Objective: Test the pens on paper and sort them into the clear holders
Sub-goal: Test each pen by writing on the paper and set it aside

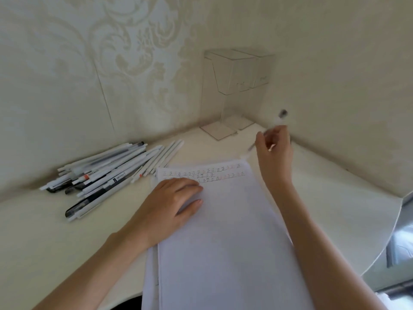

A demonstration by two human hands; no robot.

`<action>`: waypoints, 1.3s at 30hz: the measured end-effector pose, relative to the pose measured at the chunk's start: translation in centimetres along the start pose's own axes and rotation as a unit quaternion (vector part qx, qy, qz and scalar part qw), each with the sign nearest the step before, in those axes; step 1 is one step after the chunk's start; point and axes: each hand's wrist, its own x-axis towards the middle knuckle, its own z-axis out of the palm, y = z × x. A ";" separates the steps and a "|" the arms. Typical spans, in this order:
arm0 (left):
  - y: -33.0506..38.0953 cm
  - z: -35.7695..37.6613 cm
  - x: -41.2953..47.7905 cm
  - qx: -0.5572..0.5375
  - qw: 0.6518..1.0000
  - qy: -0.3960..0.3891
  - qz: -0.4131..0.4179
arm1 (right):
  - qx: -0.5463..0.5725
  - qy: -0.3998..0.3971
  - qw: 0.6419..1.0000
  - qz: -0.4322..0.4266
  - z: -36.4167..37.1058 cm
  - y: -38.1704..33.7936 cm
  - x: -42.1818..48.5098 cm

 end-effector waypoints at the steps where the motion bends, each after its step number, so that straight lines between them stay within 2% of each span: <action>1: 0.1 -0.1 0.1 -0.007 1.000 0.023 -0.020 | 0.087 -0.043 0.995 0.033 0.0 -0.9 -0.4; 2: 0.2 -0.3 0.1 -0.016 0.998 0.048 -0.043 | 0.172 -0.107 0.977 0.069 0.1 -1.6 -0.9; 4: 0.3 -0.5 0.2 -0.035 0.993 0.082 -0.076 | 0.281 -0.270 0.911 0.136 0.7 -2.2 -2.2; 6: 0.4 -0.7 0.2 -0.041 0.993 0.081 -0.081 | 0.277 -0.408 0.855 0.160 1.7 -2.4 -3.4; 8: 0.4 -0.7 0.2 -0.032 0.995 0.068 -0.061 | 0.248 -0.479 0.828 0.154 2.4 -2.3 -4.3; 13: 0.7 -0.2 0.3 -0.059 0.994 0.061 -0.071 | 0.253 -0.491 0.820 0.148 2.6 -2.4 -4.5; 16: 0.9 0.1 0.1 -0.088 0.990 0.018 -0.104 | 0.258 -0.496 0.816 0.145 2.7 -2.2 -4.6; 21: 1.1 -0.4 0.2 0.000 0.998 0.033 -0.053 | 0.312 -0.515 0.779 0.175 2.9 -2.0 -4.8; 26: 1.3 -0.7 0.2 -0.002 0.996 0.041 -0.078 | 0.340 -0.520 0.762 0.182 2.9 -2.3 -4.8; 29: 1.3 -1.2 0.4 -0.034 0.989 0.037 -0.137 | 0.337 -0.523 0.765 0.168 2.6 -2.4 -4.2; 32: 0.7 -2.0 0.5 -0.011 0.982 0.066 -0.174 | 0.343 -0.463 0.800 0.168 1.9 -2.1 -2.8; 35: 0.2 -2.3 -0.1 0.037 0.986 0.085 -0.136 | 0.278 -0.357 0.878 0.155 1.8 -1.9 -2.6; 37: 0.5 -1.8 -0.4 0.041 0.995 0.031 -0.088 | 0.198 -0.314 0.918 0.138 2.4 -2.0 -3.3; 39: 0.7 -1.0 -0.5 0.069 0.997 -0.022 -0.034 | 0.127 -0.300 0.937 0.129 3.1 -2.1 -4.2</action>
